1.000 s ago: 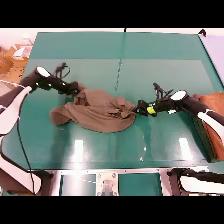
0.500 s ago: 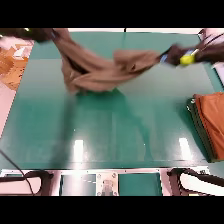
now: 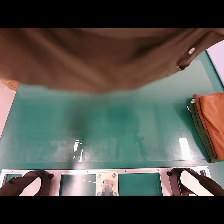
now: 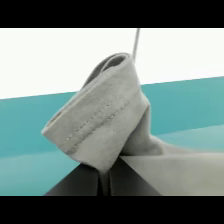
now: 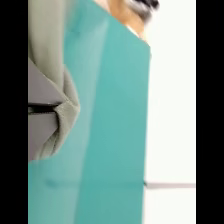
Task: Fold the shirts.
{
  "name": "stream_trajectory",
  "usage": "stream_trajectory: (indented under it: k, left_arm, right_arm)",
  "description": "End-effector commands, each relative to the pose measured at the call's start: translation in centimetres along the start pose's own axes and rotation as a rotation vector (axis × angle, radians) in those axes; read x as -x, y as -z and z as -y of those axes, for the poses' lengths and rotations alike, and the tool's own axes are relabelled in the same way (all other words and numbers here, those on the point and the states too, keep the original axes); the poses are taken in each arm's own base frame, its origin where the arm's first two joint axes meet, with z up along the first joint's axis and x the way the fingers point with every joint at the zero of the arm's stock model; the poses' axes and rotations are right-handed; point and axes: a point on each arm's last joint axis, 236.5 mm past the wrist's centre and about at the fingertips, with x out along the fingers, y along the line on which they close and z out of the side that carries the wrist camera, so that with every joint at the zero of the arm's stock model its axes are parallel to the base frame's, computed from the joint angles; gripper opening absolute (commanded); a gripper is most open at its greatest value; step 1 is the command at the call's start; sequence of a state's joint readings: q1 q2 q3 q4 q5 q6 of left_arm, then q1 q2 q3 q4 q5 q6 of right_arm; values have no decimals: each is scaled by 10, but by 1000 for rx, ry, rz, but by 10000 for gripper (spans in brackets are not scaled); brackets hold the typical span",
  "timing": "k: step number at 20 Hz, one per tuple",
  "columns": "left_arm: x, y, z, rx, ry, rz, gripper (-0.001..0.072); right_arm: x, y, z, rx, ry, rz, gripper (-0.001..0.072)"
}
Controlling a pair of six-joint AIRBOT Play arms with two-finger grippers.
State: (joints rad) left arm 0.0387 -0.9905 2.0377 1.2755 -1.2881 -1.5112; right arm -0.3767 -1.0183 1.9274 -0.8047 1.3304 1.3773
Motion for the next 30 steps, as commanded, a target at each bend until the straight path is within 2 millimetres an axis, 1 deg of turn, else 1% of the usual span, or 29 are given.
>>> stream_trajectory:
  k: [1,3,4,5,6,7,9,10,11,12,14,15,16,17,18,19,20,21,22,23,24,25,26,27,28,29,30]
  left_arm:
    - [32,23,-11,10,-85,-88,25]
    - [22,54,-14,43,-85,-207,26]
    - [13,74,-17,56,-85,-274,25]
    - [1,95,-20,73,-83,-339,25]
    - [-12,119,-24,107,-82,-409,25]
    - [-29,151,-25,145,-67,-491,25]
    - [-68,221,-23,234,-21,-612,25]
    - [-90,260,-23,287,-5,-642,26]
    - [-109,296,-27,325,-5,-649,26]
    - [-130,334,-35,369,-24,-639,26]
    - [-169,396,-51,454,-63,-607,26]
    - [-187,419,-54,480,-65,-603,26]
    - [-206,437,-54,491,-55,-609,26]
    - [-222,450,-51,499,-38,-616,26]
    - [-238,462,-46,504,-14,-631,26]
    - [-250,471,-42,510,4,-653,29]
    - [-257,475,-40,497,27,-680,225]
    - [-260,471,-44,485,42,-699,565]
    - [-258,457,-52,478,59,-706,674]
    - [-252,439,-63,477,80,-714,674]
    - [-242,418,-81,468,91,-723,675]
    - [-228,400,-99,464,89,-732,675]
    - [-212,385,-119,468,76,-740,674]
    - [-196,376,-135,482,60,-743,674]
    - [-180,376,-149,499,41,-758,674]
    - [-166,381,-158,511,33,-792,675]
    - [-153,390,-162,527,32,-837,674]
  right_arm:
    - [32,-13,-3,43,75,64,17]
    - [26,-10,-2,24,58,59,18]
    - [20,-6,3,3,49,45,18]
    - [8,4,9,-22,37,15,18]
    - [-7,18,17,-47,23,-26,18]
    - [-26,38,23,-73,-1,-78,18]
    - [-75,92,37,-151,-46,-194,18]
    - [-100,125,44,-192,-58,-251,18]
    - [-127,162,55,-241,-55,-306,18]
    - [-154,199,69,-295,-35,-349,18]
    - [-197,262,96,-383,25,-412,18]
    - [-216,290,108,-415,50,-448,19]
    - [-231,310,117,-438,65,-480,18]
    - [-242,328,123,-457,76,-506,19]
    - [-250,339,128,-467,82,-525,19]
    - [-255,346,132,-474,87,-538,19]
    - [-255,346,136,-471,94,-539,39]
    - [-251,341,143,-459,103,-538,173]
    - [-240,334,154,-434,115,-554,315]
    - [-223,328,166,-419,129,-587,335]
    - [-202,325,179,-433,160,-629,334]
    - [-176,327,193,-454,199,-672,333]
    - [-148,335,204,-475,229,-726,333]
    - [-124,347,208,-514,248,-770,334]
    - [-101,362,210,-567,266,-800,334]
    - [-85,378,212,-614,291,-810,340]
    - [-70,397,212,-666,313,-823,412]
